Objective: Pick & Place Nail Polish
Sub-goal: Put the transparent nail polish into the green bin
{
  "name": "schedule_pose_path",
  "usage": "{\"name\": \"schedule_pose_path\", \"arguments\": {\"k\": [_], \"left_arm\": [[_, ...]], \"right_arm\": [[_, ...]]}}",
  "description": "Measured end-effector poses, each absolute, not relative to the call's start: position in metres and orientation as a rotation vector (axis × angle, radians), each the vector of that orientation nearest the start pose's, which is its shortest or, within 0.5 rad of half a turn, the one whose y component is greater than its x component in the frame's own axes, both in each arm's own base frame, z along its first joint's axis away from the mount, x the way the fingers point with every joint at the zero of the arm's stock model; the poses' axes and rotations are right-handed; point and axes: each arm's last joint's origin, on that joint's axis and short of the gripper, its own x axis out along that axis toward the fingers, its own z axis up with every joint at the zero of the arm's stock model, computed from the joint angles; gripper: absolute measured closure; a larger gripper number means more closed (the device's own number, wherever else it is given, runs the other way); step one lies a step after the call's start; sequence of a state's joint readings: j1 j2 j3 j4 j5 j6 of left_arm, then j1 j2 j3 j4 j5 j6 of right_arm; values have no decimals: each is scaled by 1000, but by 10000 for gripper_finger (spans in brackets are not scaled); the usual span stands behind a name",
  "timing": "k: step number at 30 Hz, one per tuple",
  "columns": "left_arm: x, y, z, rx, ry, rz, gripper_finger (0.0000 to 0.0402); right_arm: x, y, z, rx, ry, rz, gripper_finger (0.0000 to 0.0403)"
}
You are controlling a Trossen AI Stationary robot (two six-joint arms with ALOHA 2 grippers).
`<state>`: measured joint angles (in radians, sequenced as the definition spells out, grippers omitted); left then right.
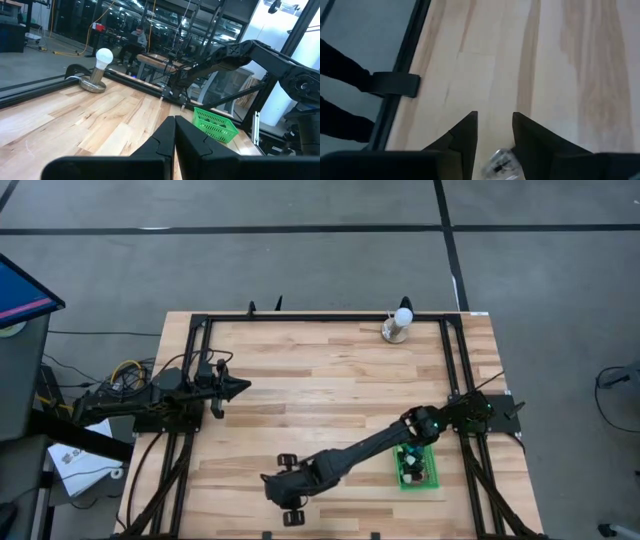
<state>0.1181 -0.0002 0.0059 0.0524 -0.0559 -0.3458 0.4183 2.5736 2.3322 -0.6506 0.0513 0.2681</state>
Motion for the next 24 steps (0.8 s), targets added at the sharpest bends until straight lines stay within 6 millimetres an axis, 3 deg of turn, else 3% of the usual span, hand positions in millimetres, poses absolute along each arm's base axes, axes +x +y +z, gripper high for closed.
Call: {"name": "schedule_pose_path", "arguments": {"k": [10,17,24], "left_arm": [[96,13,171,-343,-88,162,399],[96,13,171,-343,-87,162,399],[96,13,171,-343,-88,162,399]], "right_arm": [[511,218,170,-34,897,246,333],[519,218,150,-17,885,274,397],[516,221,141,-11,931,268,400]]}}
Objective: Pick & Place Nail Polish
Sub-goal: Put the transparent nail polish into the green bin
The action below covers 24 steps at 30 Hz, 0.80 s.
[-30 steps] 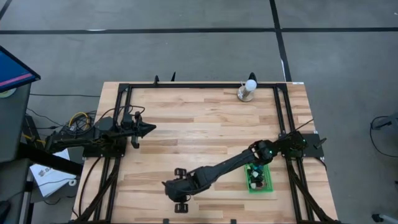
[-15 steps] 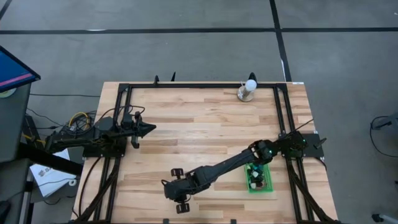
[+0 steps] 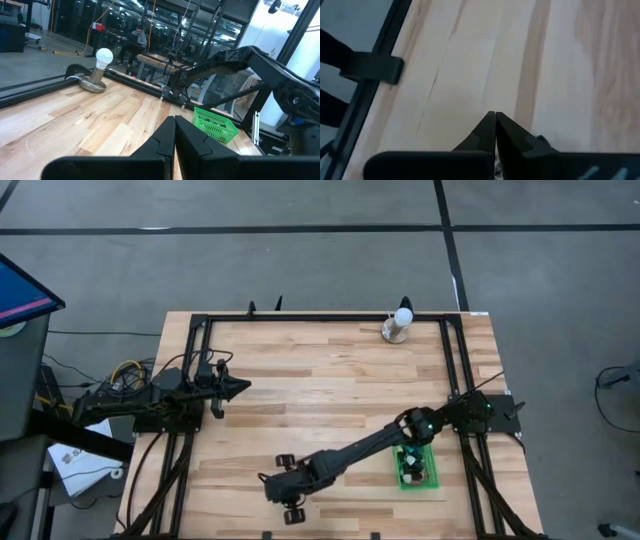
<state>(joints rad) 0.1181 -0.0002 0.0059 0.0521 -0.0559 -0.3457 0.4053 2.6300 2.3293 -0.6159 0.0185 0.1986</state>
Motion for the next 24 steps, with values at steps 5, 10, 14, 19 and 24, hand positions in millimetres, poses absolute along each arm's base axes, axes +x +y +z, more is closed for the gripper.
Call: {"name": "schedule_pose_path", "arguments": {"k": [5,10,14,19,24], "left_arm": [[96,13,171,-343,-88,162,399],[96,13,171,-343,-88,162,399],[96,13,171,-343,-88,162,399],[96,13,171,-343,-88,162,399],[96,13,171,-343,-88,162,399]], "right_arm": [[511,218,139,-27,995,255,399],[502,214,134,-68,1102,246,401],[496,210,133,-69,1183,217,402],[486,208,133,-92,1282,197,402],[483,210,135,-69,1302,163,402]]}}
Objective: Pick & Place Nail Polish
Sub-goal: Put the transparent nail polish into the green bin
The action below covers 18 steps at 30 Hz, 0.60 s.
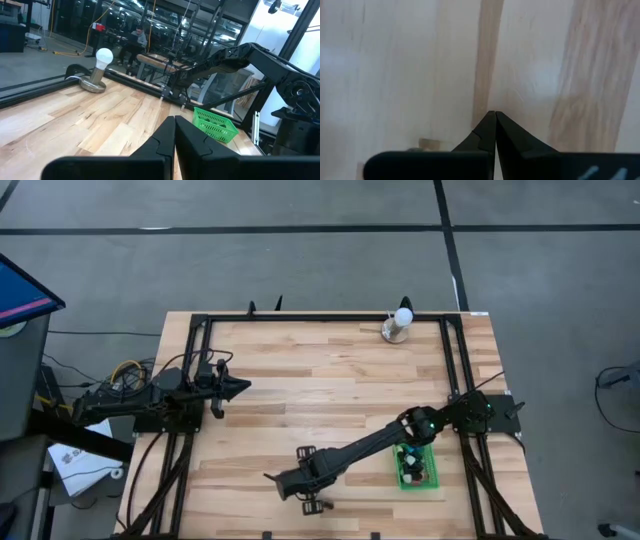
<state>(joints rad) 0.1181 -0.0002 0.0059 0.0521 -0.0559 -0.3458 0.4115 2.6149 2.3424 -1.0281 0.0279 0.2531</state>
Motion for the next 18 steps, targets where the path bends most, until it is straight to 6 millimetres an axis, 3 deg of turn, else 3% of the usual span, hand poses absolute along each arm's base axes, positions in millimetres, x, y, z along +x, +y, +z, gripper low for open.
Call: {"name": "schedule_pose_path", "arguments": {"k": [5,11,18], "left_arm": [[96,13,171,-343,-88,162,399],[96,13,171,-343,-88,162,399],[96,13,171,-343,-88,162,399]], "right_arm": [[479,204,149,-19,1320,123,403],[465,205,201,150,1283,25,393],[444,236,205,320,1332,-84,306]]}}
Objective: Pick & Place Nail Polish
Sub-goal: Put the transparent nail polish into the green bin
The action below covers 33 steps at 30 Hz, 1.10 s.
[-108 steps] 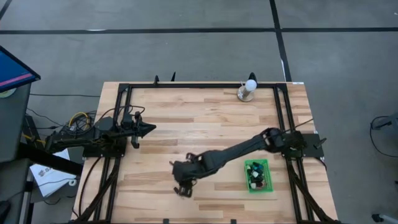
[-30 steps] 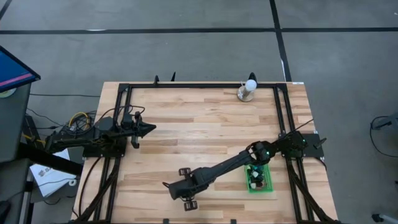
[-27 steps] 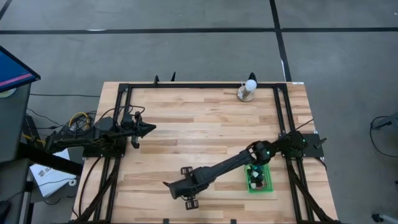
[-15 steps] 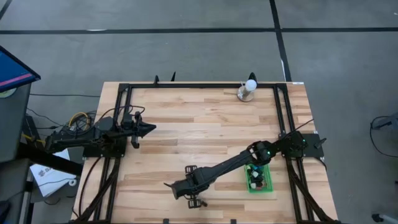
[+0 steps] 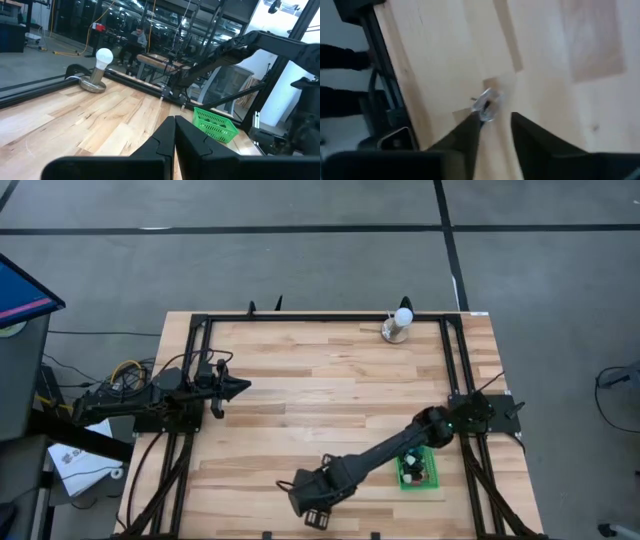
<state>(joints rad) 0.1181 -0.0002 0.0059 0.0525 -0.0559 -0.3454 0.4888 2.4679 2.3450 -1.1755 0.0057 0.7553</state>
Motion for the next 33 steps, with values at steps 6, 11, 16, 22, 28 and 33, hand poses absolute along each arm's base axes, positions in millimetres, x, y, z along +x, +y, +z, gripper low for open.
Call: {"name": "schedule_pose_path", "arguments": {"k": [6,11,16,22,28,33], "left_arm": [[96,13,171,-343,-88,162,399],[96,13,171,-343,-88,162,399],[96,13,171,-343,-88,162,399],[96,13,171,-343,-88,162,399],[96,13,171,-343,-88,162,399],[96,13,171,-343,-88,162,399]], "right_arm": [[440,250,190,430,1364,-174,199],[440,250,193,474,1339,-224,163],[442,255,184,471,1328,-230,176],[441,268,164,486,1352,-222,196],[434,272,145,456,1414,-264,206],[435,273,137,444,1421,-268,215]]}}
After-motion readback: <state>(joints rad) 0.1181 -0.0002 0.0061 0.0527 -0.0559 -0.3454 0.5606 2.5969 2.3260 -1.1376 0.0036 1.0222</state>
